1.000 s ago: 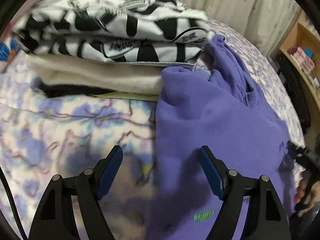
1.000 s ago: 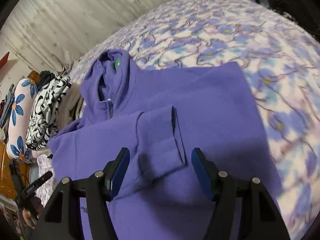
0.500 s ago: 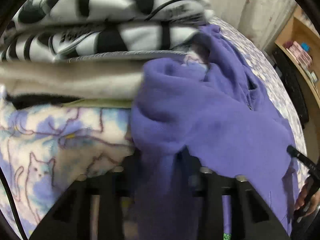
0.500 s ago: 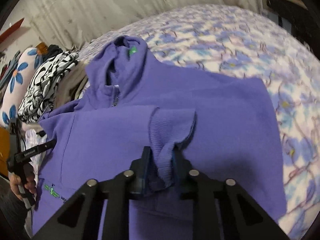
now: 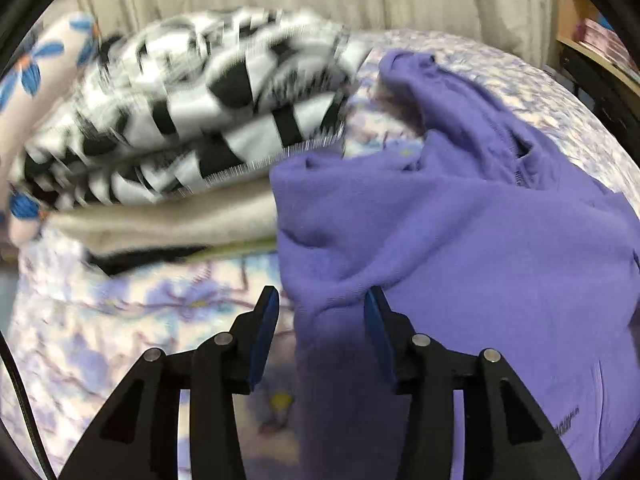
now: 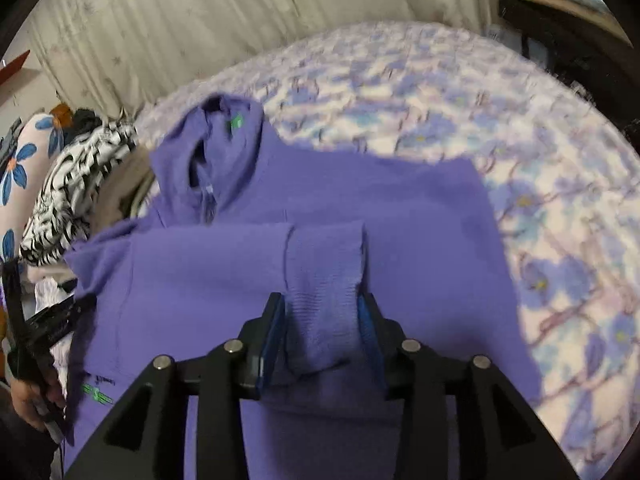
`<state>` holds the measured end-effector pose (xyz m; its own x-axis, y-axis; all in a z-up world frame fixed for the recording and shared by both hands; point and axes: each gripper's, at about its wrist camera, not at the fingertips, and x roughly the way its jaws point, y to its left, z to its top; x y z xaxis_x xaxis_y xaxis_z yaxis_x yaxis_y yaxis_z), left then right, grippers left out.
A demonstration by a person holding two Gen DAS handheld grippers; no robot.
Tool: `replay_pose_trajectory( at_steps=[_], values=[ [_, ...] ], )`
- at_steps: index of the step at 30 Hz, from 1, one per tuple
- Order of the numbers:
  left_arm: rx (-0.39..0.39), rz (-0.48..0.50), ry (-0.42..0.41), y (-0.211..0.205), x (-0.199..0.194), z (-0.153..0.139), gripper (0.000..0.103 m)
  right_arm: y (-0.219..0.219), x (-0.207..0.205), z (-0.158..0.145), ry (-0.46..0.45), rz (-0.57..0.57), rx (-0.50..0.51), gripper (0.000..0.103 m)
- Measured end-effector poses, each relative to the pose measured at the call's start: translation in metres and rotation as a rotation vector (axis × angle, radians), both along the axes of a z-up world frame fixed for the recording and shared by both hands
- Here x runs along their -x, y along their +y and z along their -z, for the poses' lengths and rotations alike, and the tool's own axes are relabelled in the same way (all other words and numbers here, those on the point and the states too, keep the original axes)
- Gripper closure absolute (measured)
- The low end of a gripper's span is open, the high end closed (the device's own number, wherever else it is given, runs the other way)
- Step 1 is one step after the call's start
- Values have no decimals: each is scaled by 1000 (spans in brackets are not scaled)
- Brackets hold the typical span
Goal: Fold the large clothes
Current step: 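Smooth the hoodie side edge with the left tool and release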
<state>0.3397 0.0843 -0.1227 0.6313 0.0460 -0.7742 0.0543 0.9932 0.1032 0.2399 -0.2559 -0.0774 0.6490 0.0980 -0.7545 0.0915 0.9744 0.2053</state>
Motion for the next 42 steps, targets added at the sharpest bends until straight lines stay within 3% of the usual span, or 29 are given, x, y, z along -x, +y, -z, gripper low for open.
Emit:
replay_pose_trajectory(
  at_steps=[2, 5, 8, 11, 14, 16, 18, 20, 22, 24, 27, 29, 32, 36, 37, 42],
  values=[
    [5, 28, -58, -7, 15, -17, 60, 6, 8, -13, -58, -19, 27, 65],
    [83, 96, -87, -27, 24, -36, 60, 28, 10, -23, -90, -99, 18, 65],
    [178, 140, -46, -42, 18, -42, 60, 61, -2, -22, -89, -197, -2, 65],
    [222, 148, -19, -61, -3, -33, 60, 94, -22, -13, -67, -279, -52, 65],
    [213, 131, -8, -75, -28, -16, 60, 122, -40, 1, -31, -334, -47, 65],
    [154, 93, 0, -78, -42, 0, 60, 129, -50, 13, -8, -330, -9, 65],
    [88, 50, 9, -72, -53, 17, 61, 121, -65, 27, 29, -283, 36, 65],
    [108, 39, 22, -55, -58, 25, 69, 100, -73, 36, 45, -209, 76, 69],
    [163, 32, 29, -42, -61, 27, 81, 66, -77, 42, 61, -151, 37, 103],
    [195, 37, 34, -37, -62, 27, 83, 39, -75, 42, 69, -125, -50, 103],
    [188, 54, 44, -35, -61, 24, 82, 25, -66, 33, 67, -105, -48, 103],
    [174, 61, 61, -36, -57, 21, 78, 22, -59, 27, 77, -112, -64, 100],
    [181, 60, 76, -34, -40, 10, 55, 22, -46, 15, 86, -111, -56, 97],
    [174, 78, 64, -28, 0, -10, 31, 14, -8, -3, 56, -109, -62, 70],
    [175, 82, 63, -25, 10, -15, 31, 12, 2, -8, 49, -107, -58, 65],
    [212, 89, 81, -3, 72, -40, 31, -4, 61, -34, 31, -92, -66, 64]
  ],
)
